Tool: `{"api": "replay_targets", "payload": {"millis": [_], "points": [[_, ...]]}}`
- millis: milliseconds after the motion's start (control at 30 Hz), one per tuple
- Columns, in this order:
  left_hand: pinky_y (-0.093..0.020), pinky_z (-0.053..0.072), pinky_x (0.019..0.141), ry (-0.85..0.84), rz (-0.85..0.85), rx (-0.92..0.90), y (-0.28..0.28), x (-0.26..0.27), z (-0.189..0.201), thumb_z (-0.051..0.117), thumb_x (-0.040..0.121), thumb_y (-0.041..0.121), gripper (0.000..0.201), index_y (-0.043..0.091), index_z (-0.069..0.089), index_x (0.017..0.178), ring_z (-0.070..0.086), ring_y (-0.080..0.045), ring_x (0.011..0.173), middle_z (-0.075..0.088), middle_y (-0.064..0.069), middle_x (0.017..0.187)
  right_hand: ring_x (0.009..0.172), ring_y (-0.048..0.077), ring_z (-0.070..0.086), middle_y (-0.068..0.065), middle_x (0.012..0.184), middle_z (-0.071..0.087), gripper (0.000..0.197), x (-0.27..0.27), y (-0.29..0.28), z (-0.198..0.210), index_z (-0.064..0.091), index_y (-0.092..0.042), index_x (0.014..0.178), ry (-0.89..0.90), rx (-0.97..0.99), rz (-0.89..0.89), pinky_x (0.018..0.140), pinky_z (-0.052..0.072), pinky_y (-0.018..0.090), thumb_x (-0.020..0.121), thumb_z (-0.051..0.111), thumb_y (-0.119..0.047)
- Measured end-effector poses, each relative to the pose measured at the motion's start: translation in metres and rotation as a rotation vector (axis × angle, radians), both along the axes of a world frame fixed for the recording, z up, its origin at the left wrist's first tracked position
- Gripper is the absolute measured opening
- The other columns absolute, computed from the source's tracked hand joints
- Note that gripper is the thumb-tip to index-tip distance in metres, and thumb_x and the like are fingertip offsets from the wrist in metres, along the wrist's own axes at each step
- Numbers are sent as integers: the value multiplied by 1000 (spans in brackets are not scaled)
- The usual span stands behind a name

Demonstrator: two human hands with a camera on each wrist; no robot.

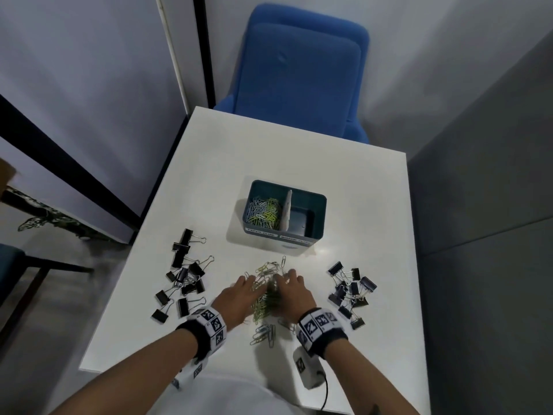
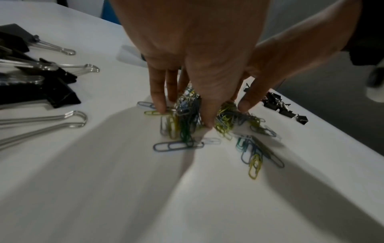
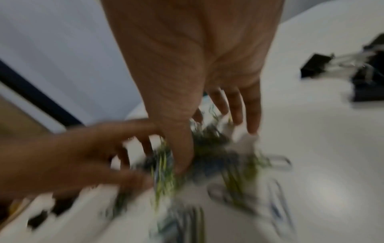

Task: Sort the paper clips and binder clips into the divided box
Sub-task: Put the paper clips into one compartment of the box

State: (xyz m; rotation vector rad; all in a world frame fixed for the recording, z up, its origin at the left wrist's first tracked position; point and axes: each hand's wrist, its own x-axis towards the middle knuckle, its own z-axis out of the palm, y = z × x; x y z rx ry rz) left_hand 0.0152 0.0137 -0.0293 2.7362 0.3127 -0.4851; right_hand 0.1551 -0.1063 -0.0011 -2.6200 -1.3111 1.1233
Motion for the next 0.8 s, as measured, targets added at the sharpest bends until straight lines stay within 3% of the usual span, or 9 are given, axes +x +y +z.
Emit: {"api": "replay_targets", "payload": {"millis": [67, 167, 267, 333, 467, 633, 800], "points": [[-36, 55, 56, -51, 44, -34, 0, 1, 2, 75, 74, 12, 72, 25, 39, 135, 59, -27, 92, 52, -10, 115, 116, 29, 39, 9, 131, 34, 66, -10, -8, -7, 38, -22, 128, -41, 51, 20, 78, 55, 40, 74, 76, -25], [-36, 52, 56, -62, 91, -122, 6, 5, 7, 66, 82, 7, 44, 19, 47, 120, 60, -28, 75, 48, -8, 103, 111, 28, 43, 10, 127, 37, 58, -15, -10, -9, 43, -18, 126, -58, 106, 4, 73, 56, 40, 76, 72, -14], [-37, 48, 60, -44, 128, -151, 13, 11, 14, 61, 86, 8, 16, 14, 55, 100, 60, -31, 73, 51, -8, 97, 100, 28, 49, 9, 117, 41, 48, -14, -10, -10, 48, -16, 117, -47, 121, -48, 72, 54, 40, 75, 69, -4], [-35, 46, 64, -16, 170, -184, 16, 13, 19, 57, 87, 10, 7, 15, 59, 91, 59, -27, 76, 56, -5, 93, 94, 30, 53, 9, 112, 43, 43, -11, -10, -11, 51, -15, 113, -27, 129, -81, 74, 53, 41, 75, 70, -5], [-29, 47, 67, -45, 241, -262, 23, 16, 30, 58, 88, 12, 11, 17, 68, 87, 60, -18, 78, 66, -1, 90, 87, 31, 60, 9, 103, 55, 26, -5, -11, -10, 64, -14, 106, 6, 179, -138, 78, 53, 39, 80, 66, -8], [-26, 48, 68, -176, 264, -307, 30, 21, 52, 63, 89, 10, 11, 13, 73, 91, 63, -16, 79, 70, -2, 89, 78, 27, 64, 8, 85, 71, 18, 0, -16, -1, 74, -15, 89, 1, 231, -168, 68, 53, 33, 80, 61, -7], [-19, 50, 70, -347, 304, -362, 43, 35, 89, 66, 88, 10, 9, 11, 74, 93, 63, -9, 76, 71, 1, 87, 64, 26, 59, 10, 67, 67, 15, 3, -24, 15, 67, -7, 70, -4, 273, -205, 56, 40, 26, 80, 57, -4]]}}
